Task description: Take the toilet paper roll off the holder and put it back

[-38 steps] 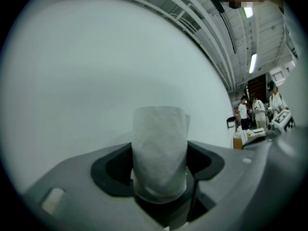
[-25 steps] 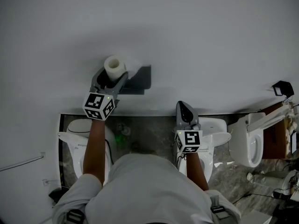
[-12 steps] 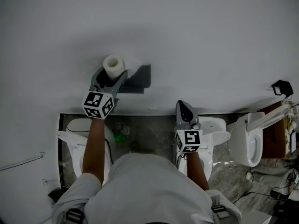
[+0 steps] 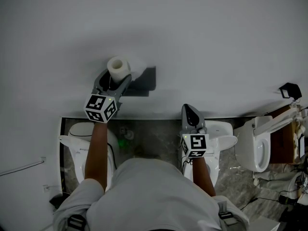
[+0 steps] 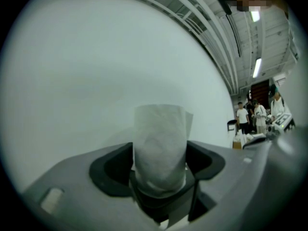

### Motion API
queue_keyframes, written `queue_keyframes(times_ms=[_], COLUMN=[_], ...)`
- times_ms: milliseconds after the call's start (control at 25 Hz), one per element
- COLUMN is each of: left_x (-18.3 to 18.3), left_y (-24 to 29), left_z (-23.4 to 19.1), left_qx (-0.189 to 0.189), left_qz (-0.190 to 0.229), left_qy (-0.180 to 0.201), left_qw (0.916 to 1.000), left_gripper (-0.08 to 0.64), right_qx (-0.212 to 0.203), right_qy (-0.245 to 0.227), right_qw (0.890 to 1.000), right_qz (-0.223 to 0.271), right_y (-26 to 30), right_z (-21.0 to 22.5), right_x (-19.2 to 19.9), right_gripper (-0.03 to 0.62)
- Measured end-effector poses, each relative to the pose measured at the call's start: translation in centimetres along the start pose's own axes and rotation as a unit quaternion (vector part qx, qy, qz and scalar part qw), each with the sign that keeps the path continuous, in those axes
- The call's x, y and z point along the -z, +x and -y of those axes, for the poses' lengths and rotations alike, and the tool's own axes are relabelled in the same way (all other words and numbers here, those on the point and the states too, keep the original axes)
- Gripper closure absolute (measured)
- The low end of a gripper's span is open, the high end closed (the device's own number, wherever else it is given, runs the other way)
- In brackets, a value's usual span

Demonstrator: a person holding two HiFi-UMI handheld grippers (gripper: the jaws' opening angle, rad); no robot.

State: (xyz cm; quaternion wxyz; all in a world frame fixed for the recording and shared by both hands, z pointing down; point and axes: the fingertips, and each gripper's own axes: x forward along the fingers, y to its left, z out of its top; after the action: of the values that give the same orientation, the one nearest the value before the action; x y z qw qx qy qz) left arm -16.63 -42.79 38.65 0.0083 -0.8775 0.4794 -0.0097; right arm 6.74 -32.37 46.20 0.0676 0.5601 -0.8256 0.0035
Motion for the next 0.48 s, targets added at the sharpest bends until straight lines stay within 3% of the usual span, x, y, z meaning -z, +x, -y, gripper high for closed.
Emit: queue_keyframes(times_ms=[480], left_x=[-0.8], left_y=[-3.3], left_z=[0.2], left_qx=[-0.007], left_qz=[0.003], left_qy=[0.008], left_qw=[0.9999], left_gripper=[0.227], right_qx=[-0.01], right_qy=[-0.003], right_qw=[1.0], right_qz=[-0.003], right_y=[-0.2], right_z=[-0.9], right_x=[-0.3], right_gripper=[0.594])
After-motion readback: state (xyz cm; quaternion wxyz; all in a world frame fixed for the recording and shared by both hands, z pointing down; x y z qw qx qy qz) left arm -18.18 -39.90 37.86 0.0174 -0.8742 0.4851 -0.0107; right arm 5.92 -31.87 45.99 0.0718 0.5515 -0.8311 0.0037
